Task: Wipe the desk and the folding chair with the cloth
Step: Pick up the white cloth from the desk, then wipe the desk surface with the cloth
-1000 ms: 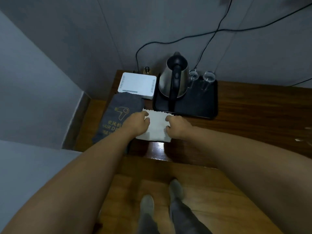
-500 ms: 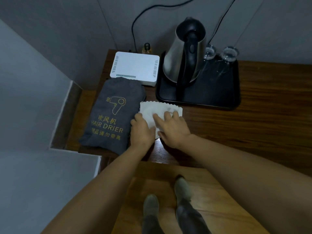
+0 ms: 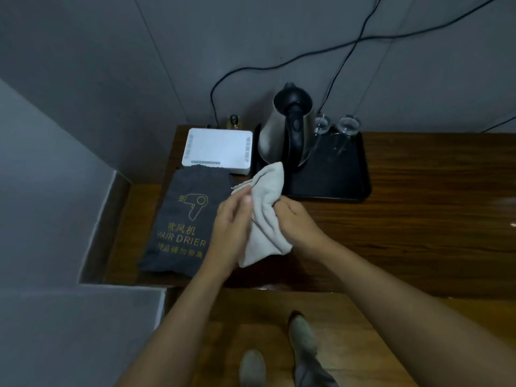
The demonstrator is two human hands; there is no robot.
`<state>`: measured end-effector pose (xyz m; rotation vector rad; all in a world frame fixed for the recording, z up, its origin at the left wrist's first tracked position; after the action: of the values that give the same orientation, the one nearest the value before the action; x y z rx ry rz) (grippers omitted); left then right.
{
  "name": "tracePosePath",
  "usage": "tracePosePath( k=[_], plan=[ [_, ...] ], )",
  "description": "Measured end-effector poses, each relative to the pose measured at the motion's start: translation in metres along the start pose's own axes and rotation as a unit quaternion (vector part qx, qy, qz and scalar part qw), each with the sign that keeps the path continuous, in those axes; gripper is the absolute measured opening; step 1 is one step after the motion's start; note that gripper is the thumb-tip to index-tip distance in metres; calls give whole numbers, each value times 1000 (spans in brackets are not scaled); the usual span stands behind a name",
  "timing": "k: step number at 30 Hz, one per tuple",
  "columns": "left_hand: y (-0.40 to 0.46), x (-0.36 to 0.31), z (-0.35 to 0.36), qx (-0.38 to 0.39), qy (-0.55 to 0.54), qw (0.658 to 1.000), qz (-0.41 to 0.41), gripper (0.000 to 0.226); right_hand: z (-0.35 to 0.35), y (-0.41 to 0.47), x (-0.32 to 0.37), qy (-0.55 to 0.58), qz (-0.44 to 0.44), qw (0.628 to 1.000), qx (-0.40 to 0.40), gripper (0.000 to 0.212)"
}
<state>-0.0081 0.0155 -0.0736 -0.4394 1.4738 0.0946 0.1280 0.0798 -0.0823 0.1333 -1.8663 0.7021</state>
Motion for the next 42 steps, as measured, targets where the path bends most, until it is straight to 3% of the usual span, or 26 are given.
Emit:
tracePosePath(
  k=[5,8,10,12,18,26,29,37,42],
  plan=[
    [-37,-44,30,28,96,989,105,55,-24,-50,45,158,39,987,-7,36],
    [-51,-66,39,18,142,977,158,62,-28,-77,67,371,35,926,64,44],
    [-55,-77,43,21,166,971,172,64,-32,-89,78,343,4,936,80,41],
    [-57,-85,50,33,195,964,176,64,-39,-95,79,282,16,959,36,35],
    [-63,-99,92,85,150,969,178,48,-80,-126,70,303,41,951,-44,37],
    [-79,-98,184,122,83,988,36,47,-172,-179,39,251,48,957,-140,41],
    [-91,-98,236,162,98,981,37,43,-216,-200,15,293,48,945,-140,32],
    [-113,-76,417,212,113,971,20,45,-369,-243,-63,468,92,873,-104,39],
    [-123,-52,512,186,129,974,-21,48,-448,-259,-108,447,124,881,-92,55]
  ],
)
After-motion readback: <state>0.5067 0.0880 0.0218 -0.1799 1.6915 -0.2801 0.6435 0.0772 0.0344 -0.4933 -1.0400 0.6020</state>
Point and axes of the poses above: each hand's wrist, its own y-axis towards the middle knuckle, its own z-axis out of the palm, x = y × z, the point moved 4 cm from there along y, towards the middle knuckle, and after that the axes turned 7 degrees about -y, right-handed, at the moved point
